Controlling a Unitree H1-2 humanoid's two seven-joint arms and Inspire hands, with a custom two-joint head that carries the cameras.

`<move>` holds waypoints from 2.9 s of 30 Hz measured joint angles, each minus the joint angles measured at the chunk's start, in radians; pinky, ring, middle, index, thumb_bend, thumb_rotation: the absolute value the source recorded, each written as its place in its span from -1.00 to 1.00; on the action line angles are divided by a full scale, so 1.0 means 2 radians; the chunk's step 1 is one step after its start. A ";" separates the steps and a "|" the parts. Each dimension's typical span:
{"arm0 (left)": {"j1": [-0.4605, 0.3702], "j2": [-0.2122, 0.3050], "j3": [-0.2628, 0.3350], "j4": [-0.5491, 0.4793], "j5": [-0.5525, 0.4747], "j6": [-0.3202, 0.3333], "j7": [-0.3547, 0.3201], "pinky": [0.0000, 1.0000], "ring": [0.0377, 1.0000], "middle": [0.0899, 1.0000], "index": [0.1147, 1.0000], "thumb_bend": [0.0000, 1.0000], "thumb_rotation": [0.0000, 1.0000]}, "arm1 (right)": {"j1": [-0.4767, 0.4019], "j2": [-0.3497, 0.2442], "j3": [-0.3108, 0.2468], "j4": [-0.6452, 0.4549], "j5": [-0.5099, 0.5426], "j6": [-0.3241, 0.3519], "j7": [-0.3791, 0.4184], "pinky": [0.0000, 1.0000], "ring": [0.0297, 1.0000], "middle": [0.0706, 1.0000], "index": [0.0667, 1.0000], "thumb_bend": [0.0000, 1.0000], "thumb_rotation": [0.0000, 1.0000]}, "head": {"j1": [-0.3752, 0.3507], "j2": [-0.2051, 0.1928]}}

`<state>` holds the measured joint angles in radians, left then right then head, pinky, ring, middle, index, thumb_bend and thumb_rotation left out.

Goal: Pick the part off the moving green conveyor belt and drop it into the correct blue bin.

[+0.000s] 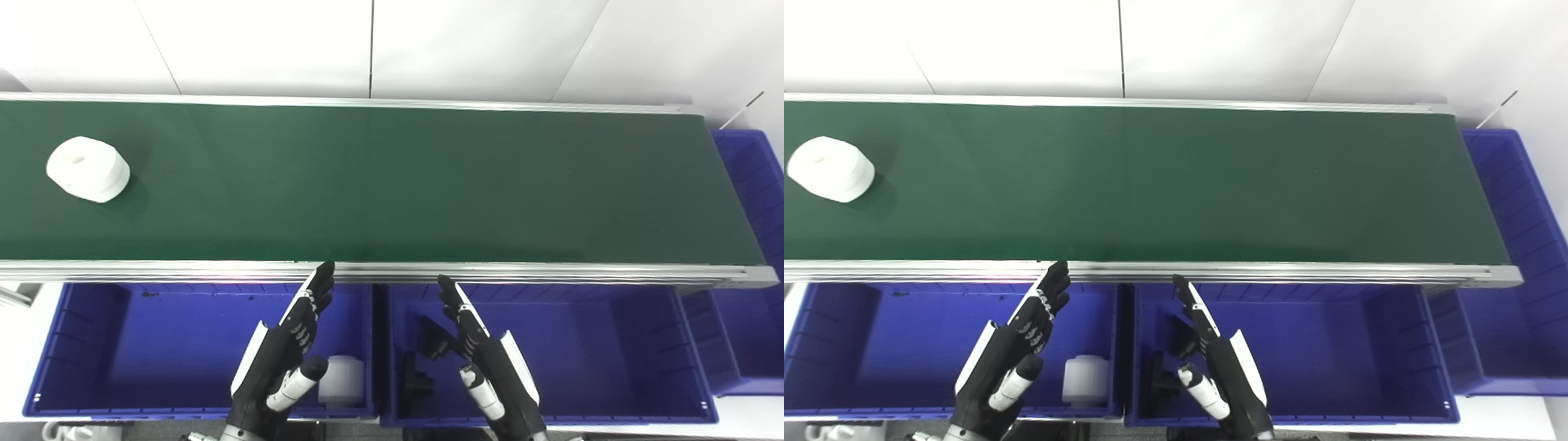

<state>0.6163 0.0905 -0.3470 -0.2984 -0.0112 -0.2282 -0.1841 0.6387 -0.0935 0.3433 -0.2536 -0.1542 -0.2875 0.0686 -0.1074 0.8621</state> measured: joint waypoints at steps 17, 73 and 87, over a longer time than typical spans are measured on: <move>0.000 0.003 -0.003 0.003 0.000 -0.004 0.000 1.00 1.00 1.00 1.00 0.81 0.57 | 0.003 0.000 0.005 0.002 -0.001 -0.001 0.000 0.96 0.99 1.00 0.99 0.70 0.97 | -0.002 -0.006; -0.036 0.000 -0.010 0.056 0.011 -0.098 0.002 0.66 0.80 0.78 0.82 0.72 0.20 | -0.021 0.007 -0.017 0.115 0.056 -0.059 0.007 0.98 0.98 1.00 1.00 0.82 0.91 | 0.107 -0.140; -0.211 0.042 0.098 -0.108 0.113 -0.007 -0.006 0.27 0.45 0.52 0.47 0.86 -0.30 | -0.034 0.015 -0.016 0.120 0.063 -0.059 0.016 0.99 0.97 1.00 1.00 0.82 0.87 | 0.108 -0.128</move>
<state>0.1938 0.1747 -0.1518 -0.5143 0.2146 -0.2419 -0.1953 0.5710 -0.0643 0.3119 -0.0132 -0.0275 -0.4057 0.1002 0.1089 0.6059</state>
